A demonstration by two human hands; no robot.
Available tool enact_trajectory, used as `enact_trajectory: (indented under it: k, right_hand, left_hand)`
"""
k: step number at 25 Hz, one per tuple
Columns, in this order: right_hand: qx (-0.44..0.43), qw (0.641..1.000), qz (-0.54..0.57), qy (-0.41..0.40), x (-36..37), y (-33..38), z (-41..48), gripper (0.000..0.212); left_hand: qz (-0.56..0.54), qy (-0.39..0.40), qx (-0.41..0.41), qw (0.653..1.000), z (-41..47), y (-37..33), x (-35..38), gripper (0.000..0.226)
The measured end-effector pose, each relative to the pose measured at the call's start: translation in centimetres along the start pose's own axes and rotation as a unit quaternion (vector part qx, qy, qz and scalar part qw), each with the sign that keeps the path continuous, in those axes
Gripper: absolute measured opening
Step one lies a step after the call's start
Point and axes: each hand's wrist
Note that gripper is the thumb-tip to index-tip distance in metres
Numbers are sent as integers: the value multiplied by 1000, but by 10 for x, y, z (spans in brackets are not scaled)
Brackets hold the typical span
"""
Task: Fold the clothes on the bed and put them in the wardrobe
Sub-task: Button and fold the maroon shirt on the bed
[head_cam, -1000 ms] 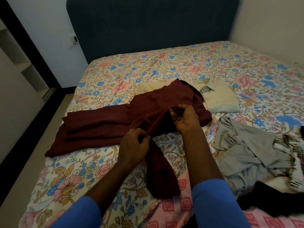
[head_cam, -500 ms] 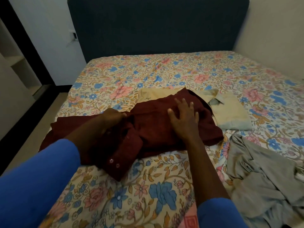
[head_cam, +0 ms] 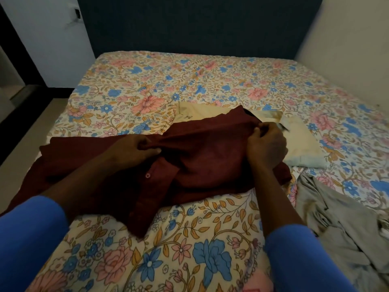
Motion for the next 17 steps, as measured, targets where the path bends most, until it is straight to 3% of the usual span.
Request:
enact_trajectory:
  k: [2, 4, 5, 7, 10, 11, 12, 14, 15, 17]
  right_hand:
    - [-107, 991, -79, -11, 1, 7, -10, 40]
    - [-269, 956, -78, 82, 12, 6, -54, 50]
    - [-310, 935, -88, 150, 20, 1, -80, 55]
    - [-331, 897, -160, 244, 36, -15, -116, 66]
    - [-336, 871, -248, 257, 46, -28, -113, 73]
    - [-337, 868, -259, 256, 46, -28, -108, 75]
    - [-343, 863, -266, 257, 45, -26, -105, 76]
    - [-348, 857, -274, 262, 45, -26, -104, 78]
    - [-348, 858, -271, 264, 45, -25, -106, 79]
    - [-338, 861, -270, 266, 45, -21, -106, 81]
  left_hand:
    - [72, 10, -31, 997, -13, 1, -7, 55]
    - [90, 27, -67, 993, -29, 7, -12, 64]
    - [88, 36, -71, 993, -36, 9, -12, 64]
    - [53, 33, -54, 997, -44, 15, -9, 57]
    - [-164, 31, -53, 984, -54, 15, -37, 56]
    - [-206, 61, -71, 974, -55, 11, -56, 59]
    - [-181, 107, -93, 973, -56, 6, -77, 60]
    - [52, 189, -138, 971, -51, -3, -114, 58]
    - [206, 187, -150, 949, -49, -7, -121, 56]
    - [466, 66, -114, 875, -43, -4, -111, 51]
Point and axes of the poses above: each hand's wrist, its own z-axis towards the middle knuckle, its own x-axis out of the palm, y = z × x, and after that the axes turned 9 degrees about y, right-handed
